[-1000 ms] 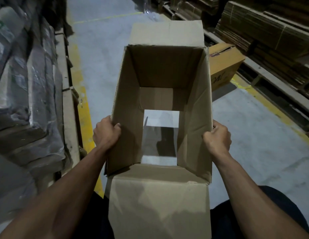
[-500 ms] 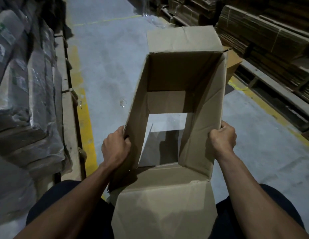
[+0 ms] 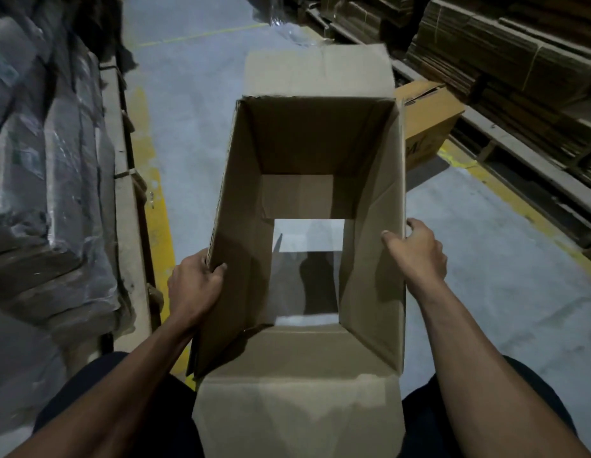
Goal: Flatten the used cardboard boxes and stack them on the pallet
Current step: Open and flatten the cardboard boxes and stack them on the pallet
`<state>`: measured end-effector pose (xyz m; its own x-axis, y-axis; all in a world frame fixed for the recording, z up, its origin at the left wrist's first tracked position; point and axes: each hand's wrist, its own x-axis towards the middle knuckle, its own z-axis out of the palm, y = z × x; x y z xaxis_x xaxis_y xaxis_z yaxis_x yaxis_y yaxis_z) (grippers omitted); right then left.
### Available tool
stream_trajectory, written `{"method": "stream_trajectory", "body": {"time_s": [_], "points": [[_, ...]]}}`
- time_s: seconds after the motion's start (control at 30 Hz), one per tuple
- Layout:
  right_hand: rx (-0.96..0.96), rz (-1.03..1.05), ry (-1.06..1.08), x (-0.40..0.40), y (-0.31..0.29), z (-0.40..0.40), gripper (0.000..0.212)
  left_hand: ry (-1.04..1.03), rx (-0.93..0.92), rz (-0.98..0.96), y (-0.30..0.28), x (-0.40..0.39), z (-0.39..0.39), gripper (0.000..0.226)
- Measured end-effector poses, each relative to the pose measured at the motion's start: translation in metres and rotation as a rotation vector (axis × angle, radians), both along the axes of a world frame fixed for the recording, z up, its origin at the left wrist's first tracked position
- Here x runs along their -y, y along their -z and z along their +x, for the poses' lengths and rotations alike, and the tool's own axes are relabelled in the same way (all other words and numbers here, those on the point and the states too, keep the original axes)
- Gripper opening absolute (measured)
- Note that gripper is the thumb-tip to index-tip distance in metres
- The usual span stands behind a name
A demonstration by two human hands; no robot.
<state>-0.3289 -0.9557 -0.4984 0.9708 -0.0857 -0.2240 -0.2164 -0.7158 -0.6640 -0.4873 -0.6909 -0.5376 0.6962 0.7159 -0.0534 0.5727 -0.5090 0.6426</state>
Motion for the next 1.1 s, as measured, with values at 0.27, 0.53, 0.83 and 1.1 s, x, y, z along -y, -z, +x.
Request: {"method": "stream_trajectory", "body": {"time_s": [0.27,0.53,0.83,1.1], "points": [[-0.001,0.031,-0.032,-0.004,-0.008,0.0,0.039,0.018,-0.057,0.158,-0.006,0.009,0.005,0.026],[0.019,0.063,-0.005,-0.008,-0.009,-0.003,0.032,0.308,0.06,0.412,-0.007,0.072,0.06,0.065],[-0.041,0.055,-0.03,-0.001,0.002,0.005,0.038,-0.347,0.328,-1.57,0.075,0.088,0.197,0.078],[-0.074,0.066,-0.111,0.006,0.008,0.015,0.048,-0.693,0.384,-1.564,0.145,0.074,0.266,0.058]]}}
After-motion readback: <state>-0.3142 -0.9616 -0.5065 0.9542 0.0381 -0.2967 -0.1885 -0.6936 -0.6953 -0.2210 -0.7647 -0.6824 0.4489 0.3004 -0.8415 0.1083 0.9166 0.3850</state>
